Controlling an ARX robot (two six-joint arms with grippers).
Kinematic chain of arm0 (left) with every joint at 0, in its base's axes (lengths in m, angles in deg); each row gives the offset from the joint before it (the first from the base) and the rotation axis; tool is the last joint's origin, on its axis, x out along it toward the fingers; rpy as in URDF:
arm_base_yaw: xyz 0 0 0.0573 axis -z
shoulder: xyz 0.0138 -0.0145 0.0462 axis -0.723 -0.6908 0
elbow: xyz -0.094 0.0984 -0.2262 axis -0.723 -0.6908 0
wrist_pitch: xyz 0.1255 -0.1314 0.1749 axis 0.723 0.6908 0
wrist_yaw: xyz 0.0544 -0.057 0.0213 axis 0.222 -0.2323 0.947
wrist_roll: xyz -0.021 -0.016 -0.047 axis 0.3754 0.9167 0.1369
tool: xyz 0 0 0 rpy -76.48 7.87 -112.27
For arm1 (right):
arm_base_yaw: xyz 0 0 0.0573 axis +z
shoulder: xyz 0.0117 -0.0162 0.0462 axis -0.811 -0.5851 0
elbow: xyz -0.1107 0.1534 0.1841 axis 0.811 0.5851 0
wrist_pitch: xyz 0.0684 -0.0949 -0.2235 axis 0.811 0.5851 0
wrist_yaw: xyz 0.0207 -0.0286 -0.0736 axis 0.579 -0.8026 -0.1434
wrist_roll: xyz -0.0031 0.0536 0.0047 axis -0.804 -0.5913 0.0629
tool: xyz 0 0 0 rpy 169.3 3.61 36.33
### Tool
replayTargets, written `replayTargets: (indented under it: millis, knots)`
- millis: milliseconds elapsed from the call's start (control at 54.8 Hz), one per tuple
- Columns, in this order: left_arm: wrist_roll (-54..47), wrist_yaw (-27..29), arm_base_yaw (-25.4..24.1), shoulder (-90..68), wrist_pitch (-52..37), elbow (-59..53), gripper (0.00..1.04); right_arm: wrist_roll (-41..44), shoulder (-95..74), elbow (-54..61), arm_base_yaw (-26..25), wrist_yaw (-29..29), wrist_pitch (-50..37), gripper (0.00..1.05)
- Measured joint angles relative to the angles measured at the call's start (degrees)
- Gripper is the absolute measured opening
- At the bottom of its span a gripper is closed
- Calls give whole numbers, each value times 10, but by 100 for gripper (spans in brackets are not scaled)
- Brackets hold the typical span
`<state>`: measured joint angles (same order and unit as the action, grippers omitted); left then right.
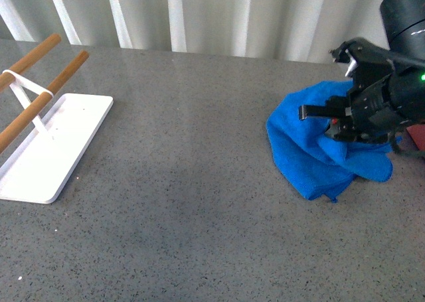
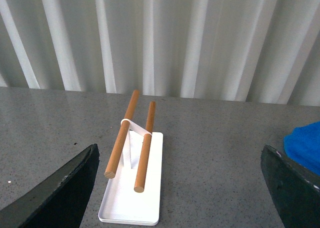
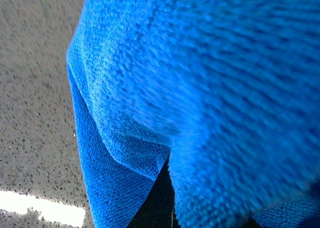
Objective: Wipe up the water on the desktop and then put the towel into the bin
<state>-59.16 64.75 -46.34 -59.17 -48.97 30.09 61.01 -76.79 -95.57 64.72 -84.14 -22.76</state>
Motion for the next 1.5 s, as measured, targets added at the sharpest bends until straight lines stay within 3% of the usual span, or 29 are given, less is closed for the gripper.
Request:
replayTargets:
  millis: [219, 566, 930, 1222, 1496]
  knots:
    - [0, 0, 0, 0, 0, 0, 98, -21, -24, -9, 3, -7, 13, 3]
    - [0, 0, 0, 0, 0, 0, 98, -2, -54, -17, -46, 7, -7, 3]
    - [0, 0, 0, 0, 0, 0, 98, 75, -134, -137, -99, -11, -7, 3]
    - [0, 0, 0, 0, 0, 0, 98, 102, -205, -276, -59, 11, 14, 3]
    - [0, 0, 0, 0, 0, 0, 98, 64, -210, -299, 51, 73, 47, 3]
